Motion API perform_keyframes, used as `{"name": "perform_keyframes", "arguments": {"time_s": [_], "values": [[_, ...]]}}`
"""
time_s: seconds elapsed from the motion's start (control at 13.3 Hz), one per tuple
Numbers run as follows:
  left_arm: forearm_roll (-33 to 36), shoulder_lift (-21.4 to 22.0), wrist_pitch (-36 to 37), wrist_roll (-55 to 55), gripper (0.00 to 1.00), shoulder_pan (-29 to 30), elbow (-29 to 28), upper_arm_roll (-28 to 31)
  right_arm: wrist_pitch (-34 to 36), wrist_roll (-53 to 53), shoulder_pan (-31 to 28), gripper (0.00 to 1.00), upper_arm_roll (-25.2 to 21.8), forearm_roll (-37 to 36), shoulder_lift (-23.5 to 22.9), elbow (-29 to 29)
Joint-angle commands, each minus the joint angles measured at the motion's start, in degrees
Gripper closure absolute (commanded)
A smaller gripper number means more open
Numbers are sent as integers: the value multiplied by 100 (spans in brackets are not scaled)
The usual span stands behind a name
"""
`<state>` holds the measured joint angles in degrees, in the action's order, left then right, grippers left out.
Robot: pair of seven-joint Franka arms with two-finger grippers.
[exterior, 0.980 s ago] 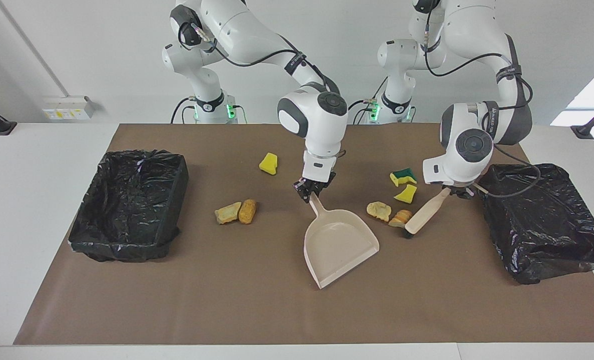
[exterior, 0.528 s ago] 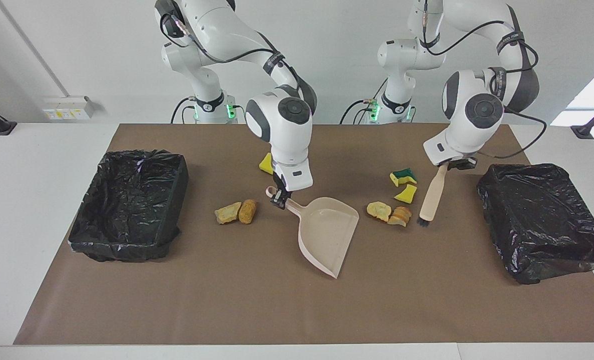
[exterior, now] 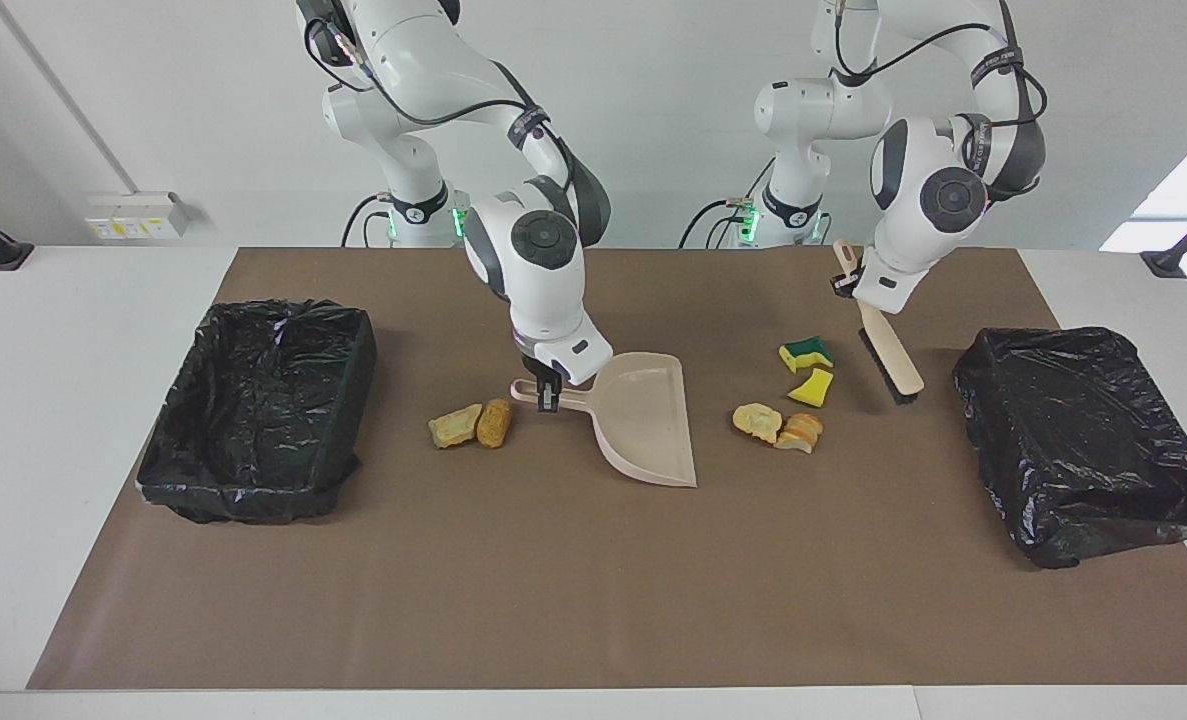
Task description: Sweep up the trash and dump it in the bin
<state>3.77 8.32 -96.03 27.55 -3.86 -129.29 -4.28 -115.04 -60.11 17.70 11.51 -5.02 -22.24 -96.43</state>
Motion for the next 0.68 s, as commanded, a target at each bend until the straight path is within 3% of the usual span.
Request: {"name": "perform_keyframes", "arguments": {"time_s": [0.0, 0.08, 0.23, 0.6], "values": [[-270, 276, -590, 600, 100, 17, -630, 15, -98, -353, -38, 100, 36, 151, 228, -289], [-341, 232, -958, 654, 100, 8, -789, 6, -132, -292, -12, 100, 45, 151, 228, -289], [-420, -144, -1400, 532, 100, -9, -581, -3, -247, -282, 6, 100, 36, 160, 220, -289], [-439, -1006, -1699, -1618, 100, -80, 158, -3, -475, 103, 14, 100, 36, 151, 150, -324]]}}
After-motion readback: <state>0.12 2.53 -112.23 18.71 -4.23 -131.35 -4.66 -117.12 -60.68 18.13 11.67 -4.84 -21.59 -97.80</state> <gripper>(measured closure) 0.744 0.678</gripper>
